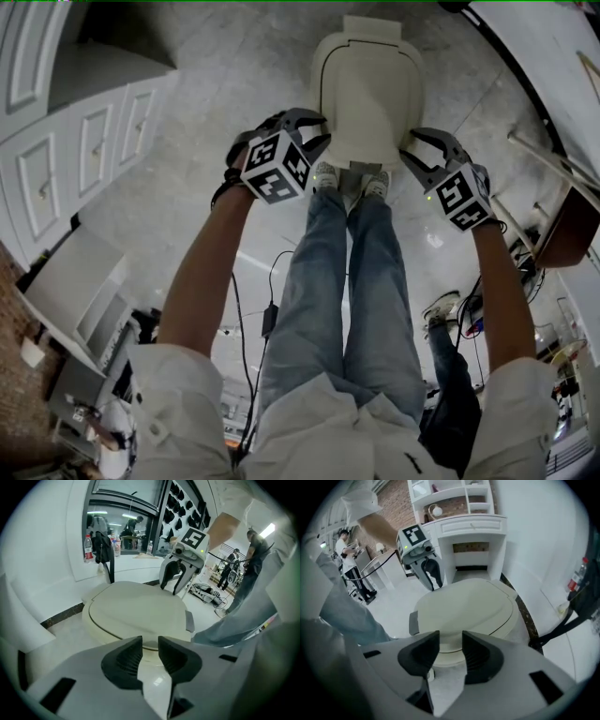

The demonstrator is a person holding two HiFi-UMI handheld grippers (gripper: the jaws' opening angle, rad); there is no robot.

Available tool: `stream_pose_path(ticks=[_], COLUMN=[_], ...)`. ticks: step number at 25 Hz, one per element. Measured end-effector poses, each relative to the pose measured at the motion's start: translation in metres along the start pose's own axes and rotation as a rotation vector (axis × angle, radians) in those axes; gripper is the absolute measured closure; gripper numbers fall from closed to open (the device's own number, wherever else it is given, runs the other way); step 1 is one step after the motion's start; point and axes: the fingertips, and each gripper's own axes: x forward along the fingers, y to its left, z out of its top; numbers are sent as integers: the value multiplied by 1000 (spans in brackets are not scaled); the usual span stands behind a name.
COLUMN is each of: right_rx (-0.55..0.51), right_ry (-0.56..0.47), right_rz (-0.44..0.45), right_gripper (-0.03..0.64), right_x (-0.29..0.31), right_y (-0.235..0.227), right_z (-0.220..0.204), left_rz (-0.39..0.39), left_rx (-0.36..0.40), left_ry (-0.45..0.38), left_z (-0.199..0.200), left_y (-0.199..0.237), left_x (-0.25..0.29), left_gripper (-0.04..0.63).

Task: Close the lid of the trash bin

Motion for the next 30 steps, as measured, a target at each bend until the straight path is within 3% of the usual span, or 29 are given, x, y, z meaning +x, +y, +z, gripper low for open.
stream_pose_path(ticks=[4,15,30], right_rx=[-7,24,49], right_ry=[7,14,14], right_rz=[-28,-46,-60], right_gripper=[517,523,569], right_x=[7,8,11], right_y=[2,3,8], right_z=[7,7,9], left_rz=[20,60,31], left_rx=[12,59,-6], left_ry=[12,43,81], left_z=[0,4,10], left_y=[0,-8,-20], left_x=[3,4,10], left_gripper=[482,569,572])
